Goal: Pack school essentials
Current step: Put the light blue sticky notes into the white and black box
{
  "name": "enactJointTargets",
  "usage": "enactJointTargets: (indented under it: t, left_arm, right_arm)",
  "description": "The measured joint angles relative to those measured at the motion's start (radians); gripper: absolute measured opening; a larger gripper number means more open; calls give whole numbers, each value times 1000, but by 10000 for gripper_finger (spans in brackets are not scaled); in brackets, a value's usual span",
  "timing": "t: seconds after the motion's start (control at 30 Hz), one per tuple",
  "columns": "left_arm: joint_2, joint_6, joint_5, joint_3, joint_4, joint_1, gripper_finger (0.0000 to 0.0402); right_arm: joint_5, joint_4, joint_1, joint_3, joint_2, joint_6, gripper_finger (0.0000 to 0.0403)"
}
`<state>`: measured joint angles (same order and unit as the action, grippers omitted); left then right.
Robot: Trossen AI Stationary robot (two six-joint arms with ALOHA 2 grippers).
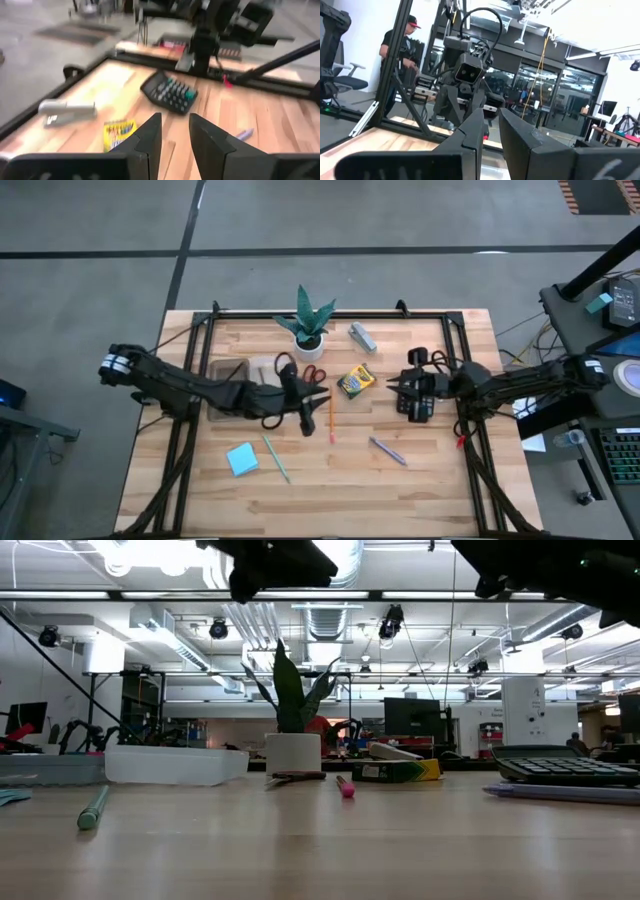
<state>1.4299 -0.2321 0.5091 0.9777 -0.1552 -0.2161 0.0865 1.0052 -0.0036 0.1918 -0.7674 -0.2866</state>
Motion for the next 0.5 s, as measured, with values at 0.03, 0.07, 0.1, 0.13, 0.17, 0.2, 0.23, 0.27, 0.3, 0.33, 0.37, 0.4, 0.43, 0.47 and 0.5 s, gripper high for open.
enactJointTargets:
  t: [0.03, 0.07, 0.1, 0.13, 0.17, 0.2, 0.23, 0.27, 0.3, 0.33, 0.37, 0.4, 0.43, 0.47, 0.5]
  left_arm:
    - [3, -21, -1, 32, 58, 0, 82]
    - [3, -45, -5, 63, 121, 0, 82]
    - [3, -69, -16, 88, 186, 0, 82]
    - [3, -98, -39, 110, 242, 0, 82]
    - [3, -132, -68, 128, 293, -1, 82]
    - [3, -172, -104, 143, 347, -1, 82]
    - [3, -213, -142, 155, 398, -1, 82]
    - [3, -253, -177, 166, 444, -1, 82]
    - [3, -293, -213, 175, 489, -2, 82]
    - [3, -330, -245, 185, 532, -3, 82]
    - [3, -368, -272, 192, 569, -7, 82]
    - [8, -404, -291, 200, 609, -11, 82]
    - [12, -438, -300, 206, 649, -19, 82]
    - [21, -467, -308, 213, 691, -29, 80]
    - [31, -491, -320, 220, 726, -40, 78]
  right_arm:
    - [0, -5, 0, 0, 6, 0, 52]
    - [0, -6, 0, -1, 9, 0, 52]
    - [0, -7, 0, -2, 9, 0, 52]
    - [0, -6, 0, -2, 9, -1, 52]
    - [0, -8, 0, -2, 8, -2, 52]
    - [0, -9, 0, -2, 8, -2, 52]
    - [0, -9, 0, -2, 6, -3, 52]
    - [0, -8, 0, -2, 6, -5, 52]
    - [0, -9, 0, -2, 7, -6, 52]
    - [0, -8, 0, -2, 7, -8, 52]
    - [0, -8, 0, -2, 7, -13, 52]
    - [0, -7, 0, -2, 7, -14, 52]
    - [0, -7, 0, -2, 7, -15, 52]
    - [0, -7, 0, -2, 7, -15, 52]
    - [0, -7, 0, -2, 7, -15, 52]
